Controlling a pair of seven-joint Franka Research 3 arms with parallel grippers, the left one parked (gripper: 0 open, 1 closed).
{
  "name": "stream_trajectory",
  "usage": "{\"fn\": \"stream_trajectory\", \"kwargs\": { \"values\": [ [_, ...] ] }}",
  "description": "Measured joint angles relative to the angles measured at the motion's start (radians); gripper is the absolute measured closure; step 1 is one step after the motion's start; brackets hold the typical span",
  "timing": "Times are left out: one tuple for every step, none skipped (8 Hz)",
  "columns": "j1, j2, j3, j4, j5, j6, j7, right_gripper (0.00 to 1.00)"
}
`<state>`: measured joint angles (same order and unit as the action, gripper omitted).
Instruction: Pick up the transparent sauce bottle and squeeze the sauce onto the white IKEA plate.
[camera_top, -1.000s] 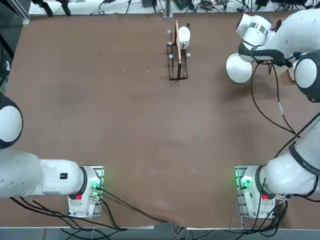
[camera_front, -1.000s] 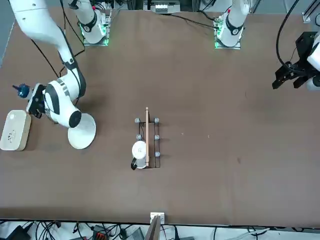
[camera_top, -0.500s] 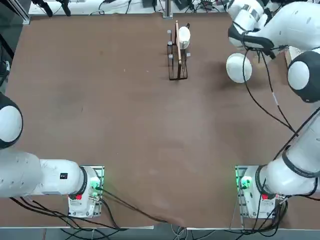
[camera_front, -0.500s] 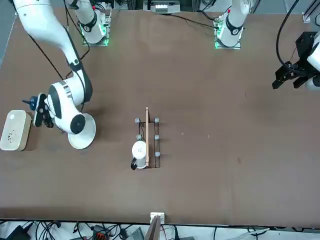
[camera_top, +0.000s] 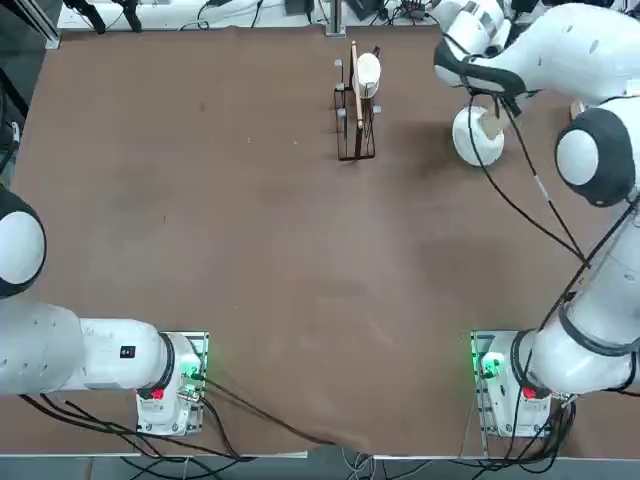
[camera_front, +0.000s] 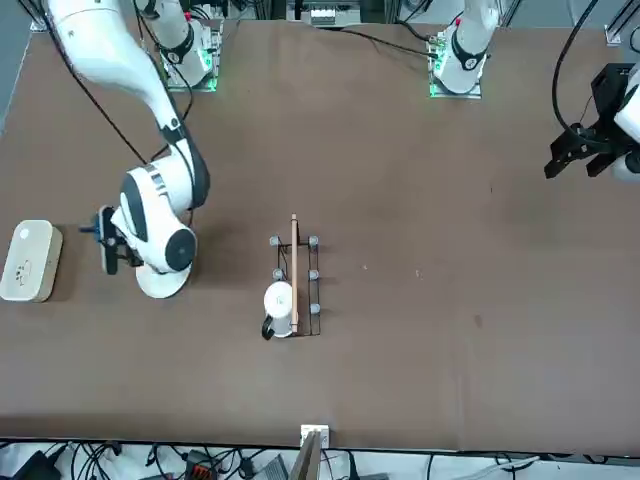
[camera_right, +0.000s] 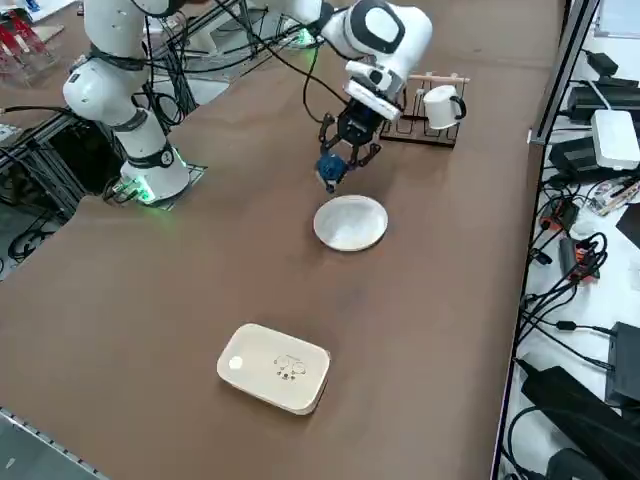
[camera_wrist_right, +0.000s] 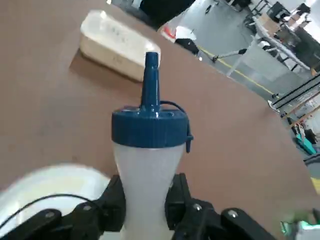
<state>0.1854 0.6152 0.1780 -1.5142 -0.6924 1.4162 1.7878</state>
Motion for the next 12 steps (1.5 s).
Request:
{"fn": "stream_trajectory", "kwargs": {
  "values": [
    [0.009, 0.0, 0.0, 0.031, 0.08, 0.001, -0.069, 0.59],
    [0.006, 0.0, -0.004, 0.066, 0.176, 0.006, -0.143, 0.59],
    [-0.011, -0.001, -0.011, 0.091, 0.278, 0.014, -0.22, 0.59],
    [-0.046, -0.001, -0.014, 0.102, 0.389, 0.024, -0.292, 0.59],
    [-0.088, 0.0, -0.016, 0.106, 0.51, 0.033, -0.36, 0.59],
    [-0.131, 0.0, -0.018, 0.107, 0.632, 0.046, -0.429, 0.59],
    [-0.16, 0.001, -0.018, 0.107, 0.711, 0.067, -0.487, 0.59],
    [-0.17, 0.005, -0.018, 0.104, 0.748, 0.088, -0.533, 0.59],
    [-0.169, 0.01, -0.017, 0.094, 0.794, 0.123, -0.571, 0.59],
    [-0.168, 0.014, -0.015, 0.077, 0.852, 0.164, -0.603, 0.59],
    [-0.173, 0.019, -0.017, 0.064, 0.903, 0.191, -0.634, 0.59],
    [-0.196, 0.02, -0.019, 0.051, 0.953, 0.198, -0.668, 0.59]
  ]
}}
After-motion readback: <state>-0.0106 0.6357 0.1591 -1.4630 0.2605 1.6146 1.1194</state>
